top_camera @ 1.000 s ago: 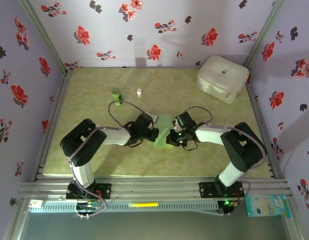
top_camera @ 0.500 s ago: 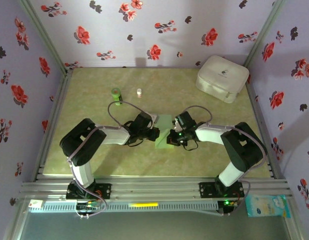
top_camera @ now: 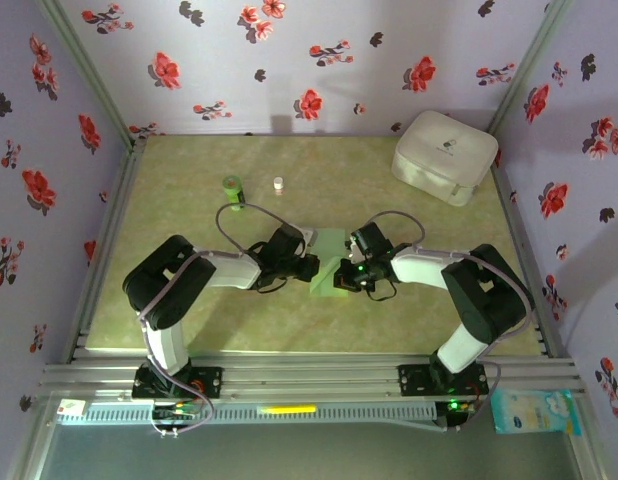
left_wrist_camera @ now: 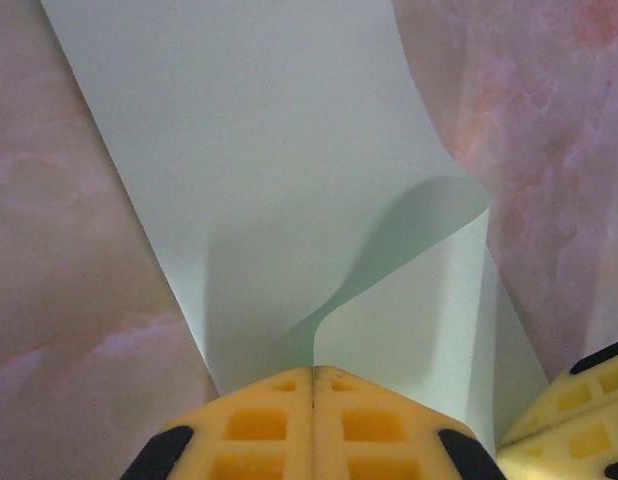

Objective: Fold a paper plane with a square sheet of paper (pick it up from the middle)
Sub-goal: Fold the triangle a second time at the center of the table.

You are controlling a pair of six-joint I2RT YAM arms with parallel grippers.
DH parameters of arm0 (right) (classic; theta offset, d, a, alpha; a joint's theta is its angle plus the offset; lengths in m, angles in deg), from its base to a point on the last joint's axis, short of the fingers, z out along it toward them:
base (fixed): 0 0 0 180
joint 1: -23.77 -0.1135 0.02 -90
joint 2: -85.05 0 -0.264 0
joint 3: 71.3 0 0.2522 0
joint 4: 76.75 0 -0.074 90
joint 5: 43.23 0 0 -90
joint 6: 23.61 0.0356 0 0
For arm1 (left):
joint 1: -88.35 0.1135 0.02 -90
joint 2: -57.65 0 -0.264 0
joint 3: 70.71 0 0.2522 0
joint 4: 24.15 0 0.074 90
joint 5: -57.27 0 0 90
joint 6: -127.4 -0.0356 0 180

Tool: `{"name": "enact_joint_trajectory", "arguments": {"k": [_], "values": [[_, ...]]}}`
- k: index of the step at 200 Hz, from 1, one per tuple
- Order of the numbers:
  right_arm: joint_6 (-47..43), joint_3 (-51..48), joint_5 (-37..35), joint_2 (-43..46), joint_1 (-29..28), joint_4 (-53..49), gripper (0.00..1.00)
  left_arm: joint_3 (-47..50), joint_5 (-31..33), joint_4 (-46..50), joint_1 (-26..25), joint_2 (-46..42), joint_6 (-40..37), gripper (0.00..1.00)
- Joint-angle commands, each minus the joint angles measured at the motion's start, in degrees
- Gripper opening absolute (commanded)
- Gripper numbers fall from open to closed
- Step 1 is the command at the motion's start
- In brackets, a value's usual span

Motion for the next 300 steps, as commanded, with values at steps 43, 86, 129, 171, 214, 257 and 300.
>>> {"name": "enact_joint_trajectory", "arguments": {"k": [43, 86, 129, 171, 214, 257, 300], "values": [[1.1, 0.1, -3.2, 0.6, 1.0, -3.8, 0.08, 0.1, -0.3, -0.2, 0.5, 2.0, 0.6, 0.01], [9.9, -2.2, -2.6, 8.6, 2.2, 4.8, 0.11, 0.5, -0.6, 0.0, 0.5, 2.3, 0.6, 0.01], [21.5, -4.0, 2.6, 4.8, 2.0, 19.3, 0.0, -0.2, -0.7, 0.5, 0.5, 2.7, 0.5, 0.01], [24.7, -2.6, 1.8, 1.7, 1.4, 22.7, 0.0, -0.2, -0.8, 0.6, 0.5, 2.8, 0.7, 0.01], [25.5, -1.2, 2.2, -1.3, 1.3, 22.7, 0.0, 0.0, -1.1, 0.0, 0.5, 3.0, 0.8, 0.01], [24.9, -2.0, 2.1, -3.7, 1.5, 23.9, 0.0, 0.3, -1.4, 0.0, 0.5, 3.1, 0.7, 0.01], [27.1, -6.4, 0.6, -5.8, 1.8, 28.5, 0.0, 0.3, -1.3, 0.7, 0.5, 3.2, 0.5, 0.01]]}}
